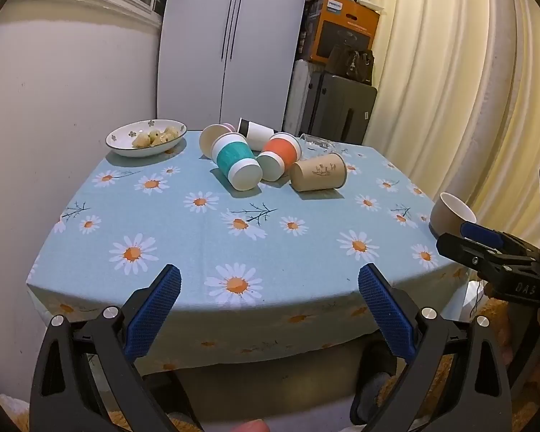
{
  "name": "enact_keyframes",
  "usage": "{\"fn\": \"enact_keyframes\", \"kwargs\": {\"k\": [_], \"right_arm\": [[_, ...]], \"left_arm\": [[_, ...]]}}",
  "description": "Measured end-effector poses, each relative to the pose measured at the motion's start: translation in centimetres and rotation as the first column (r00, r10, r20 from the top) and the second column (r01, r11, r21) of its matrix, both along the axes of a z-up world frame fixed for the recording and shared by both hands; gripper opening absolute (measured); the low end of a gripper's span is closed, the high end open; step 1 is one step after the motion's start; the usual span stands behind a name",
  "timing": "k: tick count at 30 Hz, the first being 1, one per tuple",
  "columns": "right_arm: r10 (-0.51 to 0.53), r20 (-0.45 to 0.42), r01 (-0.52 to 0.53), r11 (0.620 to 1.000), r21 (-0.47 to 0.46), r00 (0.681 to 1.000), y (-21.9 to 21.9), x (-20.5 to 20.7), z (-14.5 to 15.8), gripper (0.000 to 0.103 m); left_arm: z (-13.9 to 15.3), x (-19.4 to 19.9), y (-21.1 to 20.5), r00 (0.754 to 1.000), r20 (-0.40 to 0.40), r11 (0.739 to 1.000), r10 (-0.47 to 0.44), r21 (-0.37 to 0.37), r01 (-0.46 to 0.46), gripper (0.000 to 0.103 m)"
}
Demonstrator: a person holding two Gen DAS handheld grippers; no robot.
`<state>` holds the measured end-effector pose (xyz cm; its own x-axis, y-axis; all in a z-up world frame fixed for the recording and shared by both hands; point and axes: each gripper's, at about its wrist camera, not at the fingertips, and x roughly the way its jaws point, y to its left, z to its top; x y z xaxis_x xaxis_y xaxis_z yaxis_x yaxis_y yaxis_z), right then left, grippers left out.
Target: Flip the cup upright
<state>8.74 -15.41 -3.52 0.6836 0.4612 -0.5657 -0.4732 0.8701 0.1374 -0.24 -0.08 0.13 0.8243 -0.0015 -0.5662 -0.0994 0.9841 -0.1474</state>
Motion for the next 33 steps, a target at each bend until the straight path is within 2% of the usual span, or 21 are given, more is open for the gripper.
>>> {"fn": "enact_keyframes", "kwargs": {"k": [6, 8, 33], "right_arm": [[0.002, -0.001, -0.002, 1.0, 0.0, 1.0, 0.0, 0.0, 0.0, 0.098], [0.001, 0.0, -0.001, 1.0, 0.0, 1.0, 0.0, 0.0, 0.0, 0.098], [0.008, -0.008, -0.008, 1.0, -0.018, 1.0, 0.4, 0.0, -0.5, 0.098]], "left_arm": [[0.2, -1.3, 0.1, 1.0, 0.017, 1.0, -0.001, 0.003, 0.001, 0.096], [-0.2, 0.3, -0.5, 1.0, -0.023, 1.0, -0.002, 0.016, 0.002, 0.096], [-0.1, 0.2, -0.3, 1.0, -0.018, 1.0, -0.003, 0.004, 0.003, 0.096]]}}
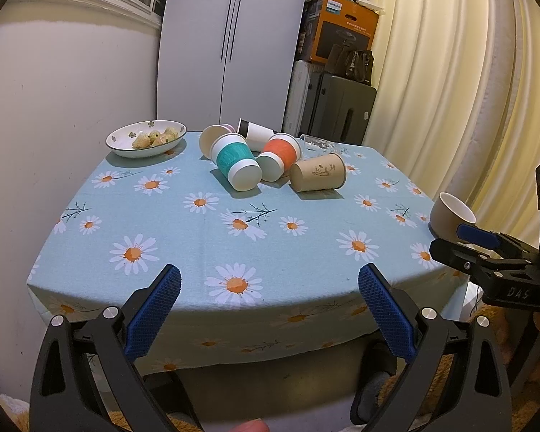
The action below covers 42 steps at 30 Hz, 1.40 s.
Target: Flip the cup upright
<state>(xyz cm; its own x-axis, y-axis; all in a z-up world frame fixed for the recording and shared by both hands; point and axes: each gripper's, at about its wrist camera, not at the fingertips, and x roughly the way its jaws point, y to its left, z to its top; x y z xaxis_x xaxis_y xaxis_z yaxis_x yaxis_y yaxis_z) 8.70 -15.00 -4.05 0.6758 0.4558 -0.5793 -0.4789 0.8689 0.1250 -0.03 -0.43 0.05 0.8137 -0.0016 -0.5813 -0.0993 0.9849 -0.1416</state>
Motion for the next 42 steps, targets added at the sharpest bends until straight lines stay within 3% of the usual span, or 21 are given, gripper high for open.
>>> {"fn": "enact_keyframes", "kwargs": {"k": [42], "right_arm": [[0.022, -0.003, -0.022, 1.0, -0.015, 1.0, 0.26, -0.35, -0.14, 0.098]], "left_arm": [[0.17, 0.14, -0.41, 1.0, -0.003, 1.0, -0.001, -0.002, 0.001, 0.096]]}}
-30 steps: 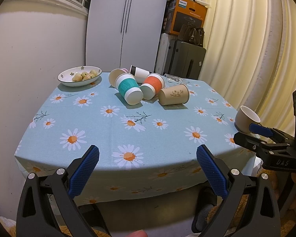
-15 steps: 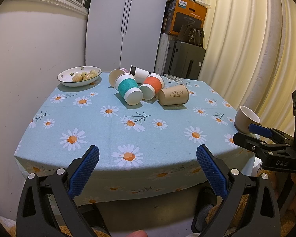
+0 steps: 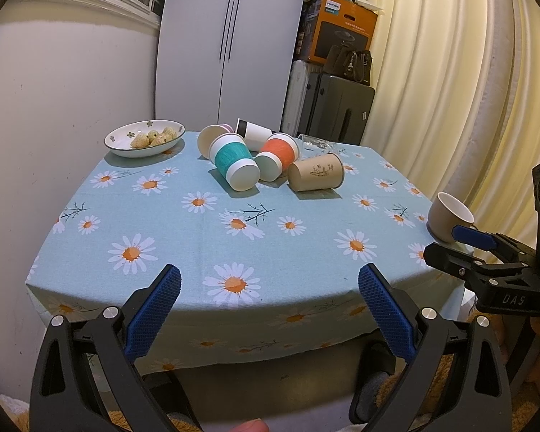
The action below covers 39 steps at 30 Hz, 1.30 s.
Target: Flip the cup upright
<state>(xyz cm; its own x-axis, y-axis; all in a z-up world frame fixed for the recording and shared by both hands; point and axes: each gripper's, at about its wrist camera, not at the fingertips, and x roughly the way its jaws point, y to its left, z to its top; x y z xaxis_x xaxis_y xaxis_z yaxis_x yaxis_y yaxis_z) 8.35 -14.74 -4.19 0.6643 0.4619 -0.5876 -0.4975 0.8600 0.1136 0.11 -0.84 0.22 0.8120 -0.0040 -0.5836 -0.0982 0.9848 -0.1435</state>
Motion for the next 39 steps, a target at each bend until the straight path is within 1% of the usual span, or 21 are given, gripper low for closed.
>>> {"fn": "enact_keyframes", "kwargs": {"k": [7, 14, 22, 24, 29, 35, 37, 38, 39], "right_arm": [[0.003, 0.0, -0.003, 1.0, -0.005, 1.0, 0.0, -0.1, 0.0, 0.098], [0.0, -0.014, 0.001, 1.0, 0.006, 1.0, -0.4, 0.2, 0.0, 0.098], [0.003, -0.012, -0.003, 1.0, 0.004, 1.0, -0.2, 0.2, 0.1, 0.098], [0.022, -0.023, -0.022, 1.0, 0.012, 0.999, -0.1, 0.4, 0.2, 0.098], [0.073, -0.089, -0.07, 0.997, 0.037, 0.993, 0.9, 2.6, 0.6, 0.098], [0.133, -0.166, -0.123, 0.99, 0.068, 0.977, 3.4, 7.1, 1.4, 0.098], [0.145, -0.175, -0.136, 0.989, 0.064, 0.974, 4.4, 8.2, 1.6, 0.098], [0.149, -0.18, -0.14, 0.988, 0.063, 0.972, 4.7, 8.7, 1.6, 0.098], [0.156, -0.187, -0.147, 0.987, 0.06, 0.97, 5.3, 9.5, 1.6, 0.098]], "left_arm": [[-0.1, -0.1, 0.1, 1.0, 0.004, 1.0, 0.005, -0.007, -0.005, 0.097], [0.0, -0.4, 0.5, 1.0, 0.005, 0.999, 0.008, -0.037, -0.007, 0.096], [-0.1, -0.1, 1.3, 1.0, -0.022, 0.994, -0.017, -0.108, 0.015, 0.096], [0.1, 0.2, 2.0, 0.999, -0.031, 0.99, -0.018, -0.143, 0.013, 0.096], [0.2, 2.0, 4.8, 0.997, -0.073, 0.965, 0.001, -0.261, -0.02, 0.096], [0.4, 4.8, 8.6, 0.993, -0.11, 0.932, 0.038, -0.356, -0.075, 0.096], [0.3, 6.1, 9.7, 0.99, -0.135, 0.917, 0.039, -0.388, -0.089, 0.096], [0.2, 7.3, 10.4, 0.987, -0.159, 0.909, 0.035, -0.406, -0.098, 0.096], [0.1, 8.2, 10.9, 0.984, -0.176, 0.905, 0.033, -0.412, -0.104, 0.096]]}}
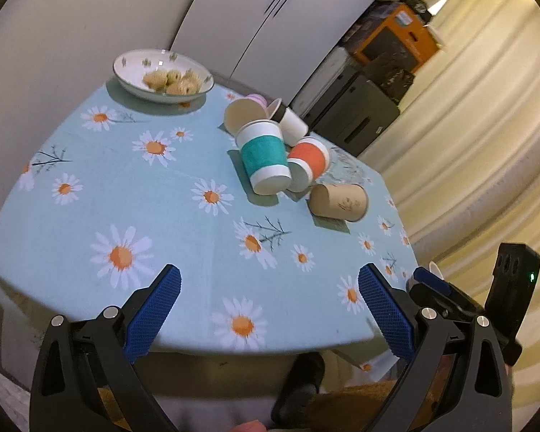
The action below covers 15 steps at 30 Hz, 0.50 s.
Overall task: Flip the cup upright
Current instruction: 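Reach the left gripper to the fallen teal-banded white cup and grasp it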
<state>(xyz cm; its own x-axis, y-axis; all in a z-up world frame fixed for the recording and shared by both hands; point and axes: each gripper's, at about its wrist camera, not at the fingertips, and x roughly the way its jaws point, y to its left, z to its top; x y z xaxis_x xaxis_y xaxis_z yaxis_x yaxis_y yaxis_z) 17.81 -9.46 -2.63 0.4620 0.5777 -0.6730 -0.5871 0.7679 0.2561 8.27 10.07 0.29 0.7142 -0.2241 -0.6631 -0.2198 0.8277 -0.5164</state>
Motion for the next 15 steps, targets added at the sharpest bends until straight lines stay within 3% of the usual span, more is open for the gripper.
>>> {"fn": "enact_keyframes", "kwargs": {"k": [5, 9, 15], "right_arm": [[0.013, -0.057, -0.012, 1.0, 0.011, 0.998, 1.5, 3.1, -0.7, 0.098], [0.015, -0.125, -0.015, 1.0, -0.002, 0.992, 2.1, 5.1, -1.3, 0.098], [0.061, -0.287, -0.038, 0.996, 0.085, 0.956, 2.4, 8.2, -2.1, 0.098]], "left_arm": [[-0.9, 5.9, 3.4, 0.996, -0.083, 0.994, 0.018, -0.106, -0.026, 0.095], [-1.4, 10.7, 4.3, 0.995, -0.095, 0.98, -0.03, -0.2, 0.01, 0.095], [-2.6, 17.4, 4.4, 0.985, -0.17, 0.976, -0.039, -0.219, 0.001, 0.095]]}}
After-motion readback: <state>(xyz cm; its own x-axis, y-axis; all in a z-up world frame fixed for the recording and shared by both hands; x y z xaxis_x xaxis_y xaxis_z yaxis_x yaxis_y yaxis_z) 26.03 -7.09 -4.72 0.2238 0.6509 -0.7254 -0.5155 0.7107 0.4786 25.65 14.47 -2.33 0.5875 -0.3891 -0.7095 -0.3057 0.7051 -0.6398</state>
